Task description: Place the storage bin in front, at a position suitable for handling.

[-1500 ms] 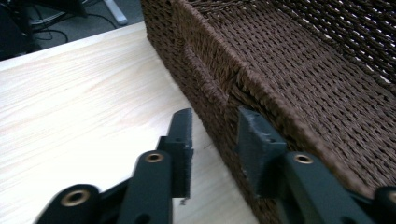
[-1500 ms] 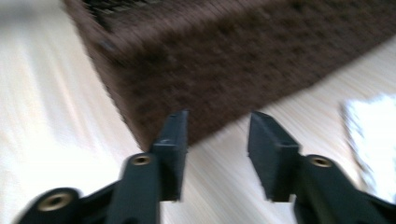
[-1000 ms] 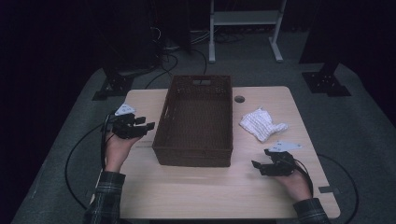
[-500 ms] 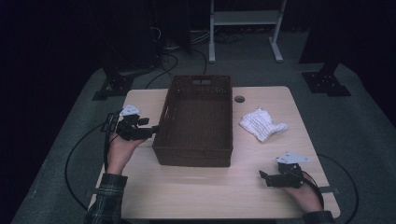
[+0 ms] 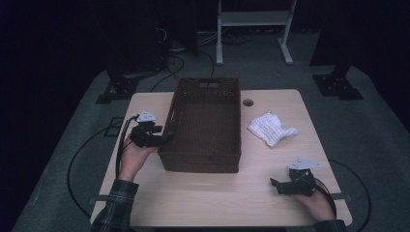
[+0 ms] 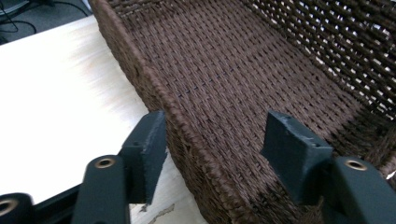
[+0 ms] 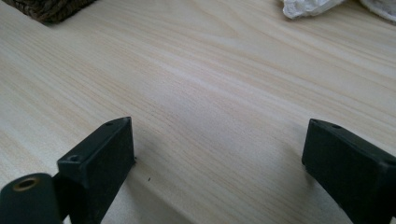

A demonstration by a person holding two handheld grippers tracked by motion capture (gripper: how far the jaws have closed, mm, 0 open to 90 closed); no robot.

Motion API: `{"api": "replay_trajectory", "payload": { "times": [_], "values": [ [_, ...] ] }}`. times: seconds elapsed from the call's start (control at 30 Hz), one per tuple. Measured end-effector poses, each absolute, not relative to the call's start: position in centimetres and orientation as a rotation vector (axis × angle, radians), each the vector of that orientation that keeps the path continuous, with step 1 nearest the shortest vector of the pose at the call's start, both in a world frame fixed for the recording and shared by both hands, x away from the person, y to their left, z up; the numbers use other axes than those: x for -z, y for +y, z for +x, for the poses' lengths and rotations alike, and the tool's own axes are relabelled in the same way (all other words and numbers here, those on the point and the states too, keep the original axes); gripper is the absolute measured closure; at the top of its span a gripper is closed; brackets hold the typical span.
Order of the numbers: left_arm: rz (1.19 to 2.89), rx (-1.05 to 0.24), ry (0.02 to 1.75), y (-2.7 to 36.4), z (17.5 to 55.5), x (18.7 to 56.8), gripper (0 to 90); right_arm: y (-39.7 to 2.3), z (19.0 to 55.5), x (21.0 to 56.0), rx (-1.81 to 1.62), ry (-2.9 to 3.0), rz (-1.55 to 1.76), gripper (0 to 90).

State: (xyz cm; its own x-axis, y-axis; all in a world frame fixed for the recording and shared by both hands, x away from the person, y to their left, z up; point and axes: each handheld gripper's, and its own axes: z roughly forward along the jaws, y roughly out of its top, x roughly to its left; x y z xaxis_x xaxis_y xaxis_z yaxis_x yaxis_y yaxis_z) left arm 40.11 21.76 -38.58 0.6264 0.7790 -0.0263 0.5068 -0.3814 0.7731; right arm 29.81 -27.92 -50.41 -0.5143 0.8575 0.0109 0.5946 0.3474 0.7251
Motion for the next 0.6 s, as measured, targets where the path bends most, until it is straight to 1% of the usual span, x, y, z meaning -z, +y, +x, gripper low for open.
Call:
{"api": "replay_trajectory", "payload": {
  "times": [0.07,0.23,0.33,0.47,0.6],
  "values": [
    [2.094,-0.466,1.017,21.55,40.23,38.95,42.5,-27.92,29.81,50.41,-0.972,2.247,1.274,8.5],
    [2.121,-0.479,1.032,21.60,40.31,39.38,58.8,-27.92,29.81,50.42,-0.976,2.254,1.262,8.5],
    [2.118,-0.460,1.037,21.76,40.41,39.43,60.7,-27.88,29.80,50.42,-0.979,2.258,1.257,8.5],
    [2.131,-0.467,1.035,21.76,40.47,39.33,61.3,-27.84,29.78,50.43,-0.983,2.264,1.250,8.5],
    [2.132,-0.481,1.049,22.24,40.62,39.26,63.8,-27.83,29.77,50.43,-0.984,2.267,1.245,8.5]
  ]
}}
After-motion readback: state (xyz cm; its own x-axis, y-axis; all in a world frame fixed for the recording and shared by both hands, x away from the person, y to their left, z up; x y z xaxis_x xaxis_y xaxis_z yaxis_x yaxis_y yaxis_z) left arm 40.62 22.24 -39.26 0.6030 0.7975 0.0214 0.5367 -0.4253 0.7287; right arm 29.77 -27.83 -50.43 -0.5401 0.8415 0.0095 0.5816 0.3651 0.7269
